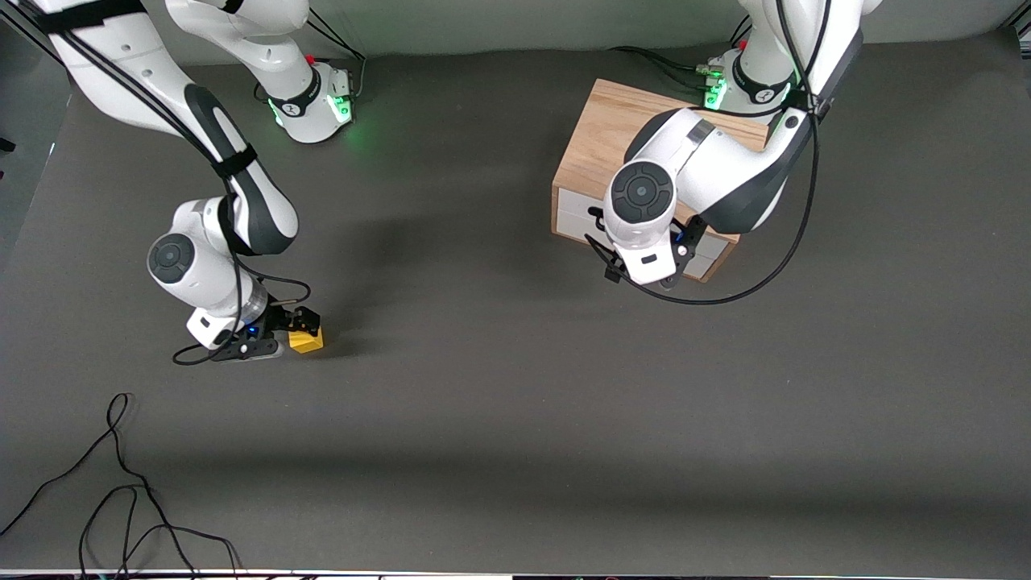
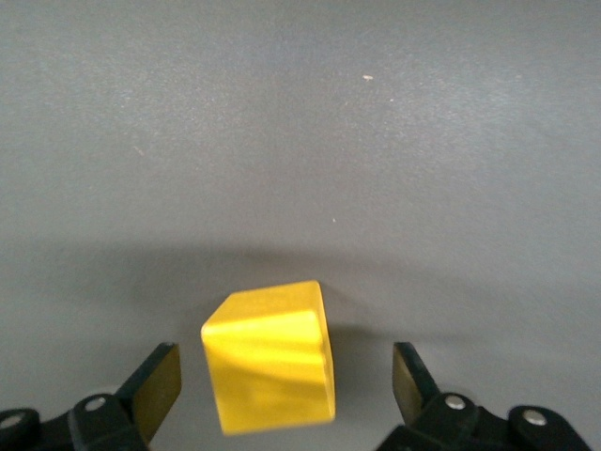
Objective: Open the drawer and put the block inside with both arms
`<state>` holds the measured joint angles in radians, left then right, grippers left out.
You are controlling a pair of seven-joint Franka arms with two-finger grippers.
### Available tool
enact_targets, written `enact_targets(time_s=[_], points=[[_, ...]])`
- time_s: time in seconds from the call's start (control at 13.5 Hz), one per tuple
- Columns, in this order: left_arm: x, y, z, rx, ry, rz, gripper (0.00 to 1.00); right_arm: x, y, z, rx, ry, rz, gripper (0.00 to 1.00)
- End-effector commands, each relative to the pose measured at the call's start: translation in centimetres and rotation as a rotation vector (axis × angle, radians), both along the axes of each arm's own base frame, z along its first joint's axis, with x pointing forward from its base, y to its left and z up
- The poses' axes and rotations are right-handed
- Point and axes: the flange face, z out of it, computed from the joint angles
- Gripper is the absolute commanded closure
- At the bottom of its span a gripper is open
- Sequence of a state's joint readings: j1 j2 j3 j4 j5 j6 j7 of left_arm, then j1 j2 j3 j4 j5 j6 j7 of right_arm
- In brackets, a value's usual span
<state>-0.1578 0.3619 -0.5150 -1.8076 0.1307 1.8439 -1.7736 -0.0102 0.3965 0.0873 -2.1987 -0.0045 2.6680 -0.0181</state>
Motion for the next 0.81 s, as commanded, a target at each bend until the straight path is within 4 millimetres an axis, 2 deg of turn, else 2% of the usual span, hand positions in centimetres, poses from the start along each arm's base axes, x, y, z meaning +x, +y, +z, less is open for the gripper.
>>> enact_targets(time_s=[0.0, 0.15, 0.22, 0.3, 0.37, 0.44, 0.74], points=[[0.0, -0.1, -0.9, 0.016, -0.005, 0.007, 0.0, 0.5, 0.4, -1.5, 0.003, -0.018, 0.026, 0.0], [0.0, 0.0, -2.1, 0.019, 0.013, 0.008, 0.0, 0.4, 0.6, -1.8, 0.004, -0.015, 0.028, 0.0], [0.1, -0.1, -2.4, 0.015, 0.012, 0.008, 0.0, 0.5, 0.6, -2.0, 0.004, -0.014, 0.033, 0.15], [0.1, -0.1, -2.9, 0.014, 0.017, 0.008, 0.0, 0.6, 0.7, -2.3, 0.005, -0.011, 0.035, 0.4], [0.2, -0.1, -3.2, 0.013, 0.021, 0.01, 0.0, 0.6, 0.7, -2.5, 0.005, -0.008, 0.035, 0.75], [0.3, 0.0, -3.8, 0.013, 0.027, 0.01, 0.0, 0.6, 0.7, -2.7, 0.005, -0.008, 0.035, 1.0], [0.5, 0.1, -5.4, 0.031, 0.037, -0.003, 0.0, 0.7, 1.1, -2.0, 0.007, -0.014, 0.038, 1.0]])
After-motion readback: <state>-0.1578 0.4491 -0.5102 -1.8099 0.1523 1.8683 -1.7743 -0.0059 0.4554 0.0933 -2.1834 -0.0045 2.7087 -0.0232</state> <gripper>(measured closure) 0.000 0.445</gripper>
